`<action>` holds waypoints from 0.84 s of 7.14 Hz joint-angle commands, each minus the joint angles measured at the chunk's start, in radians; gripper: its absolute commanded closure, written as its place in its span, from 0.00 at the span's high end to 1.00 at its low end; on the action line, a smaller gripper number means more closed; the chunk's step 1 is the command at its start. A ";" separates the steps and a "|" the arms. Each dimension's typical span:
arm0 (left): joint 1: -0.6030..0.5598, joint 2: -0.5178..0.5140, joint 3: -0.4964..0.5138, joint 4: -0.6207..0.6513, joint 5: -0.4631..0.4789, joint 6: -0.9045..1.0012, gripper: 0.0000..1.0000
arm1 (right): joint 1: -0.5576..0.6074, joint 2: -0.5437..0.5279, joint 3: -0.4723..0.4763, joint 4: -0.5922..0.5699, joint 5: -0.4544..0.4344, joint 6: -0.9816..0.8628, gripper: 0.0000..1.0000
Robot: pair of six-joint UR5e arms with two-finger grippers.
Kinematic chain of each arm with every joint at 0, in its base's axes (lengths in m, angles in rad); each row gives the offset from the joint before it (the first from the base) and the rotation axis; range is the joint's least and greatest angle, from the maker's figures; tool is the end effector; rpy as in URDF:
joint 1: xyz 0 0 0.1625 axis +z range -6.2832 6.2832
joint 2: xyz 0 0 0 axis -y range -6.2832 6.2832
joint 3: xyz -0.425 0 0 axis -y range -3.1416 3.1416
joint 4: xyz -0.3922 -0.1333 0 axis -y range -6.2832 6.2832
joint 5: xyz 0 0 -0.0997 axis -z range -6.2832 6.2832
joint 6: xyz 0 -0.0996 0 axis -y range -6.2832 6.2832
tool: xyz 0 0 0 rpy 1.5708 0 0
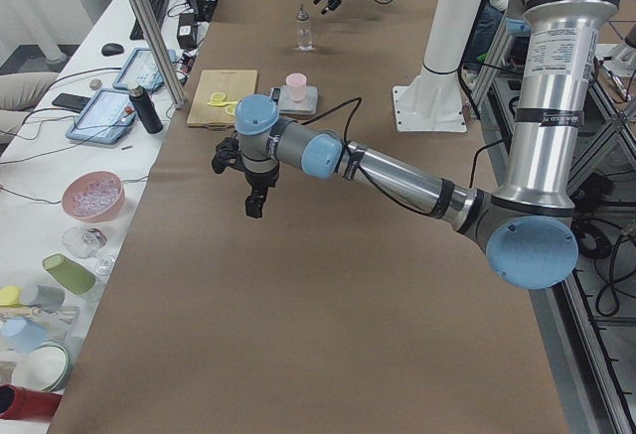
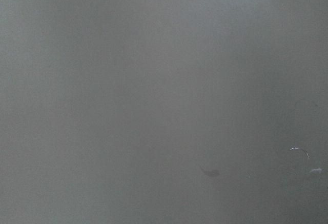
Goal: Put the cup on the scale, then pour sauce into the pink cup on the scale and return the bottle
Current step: 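Open the right gripper and withdraw it from the bottle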
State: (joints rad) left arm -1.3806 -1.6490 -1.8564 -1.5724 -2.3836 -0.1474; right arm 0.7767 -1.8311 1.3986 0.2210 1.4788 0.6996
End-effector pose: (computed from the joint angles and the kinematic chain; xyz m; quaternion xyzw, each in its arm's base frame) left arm 0.0379 -0.5195 0.4750 0.0992 0.4112 0.0911 0.9015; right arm -0.1602 -0.3572 0.6609 0.4850 -0.4003 -0.0078 0.7775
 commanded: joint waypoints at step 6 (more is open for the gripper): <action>-0.079 -0.008 0.129 -0.006 -0.003 0.122 0.98 | 0.574 0.373 -0.182 -0.461 0.706 -0.182 1.00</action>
State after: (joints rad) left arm -1.4264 -1.6555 -1.7844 -1.5761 -2.3857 -0.0894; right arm 1.2877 -1.5165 1.2126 -0.0889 2.0857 0.5797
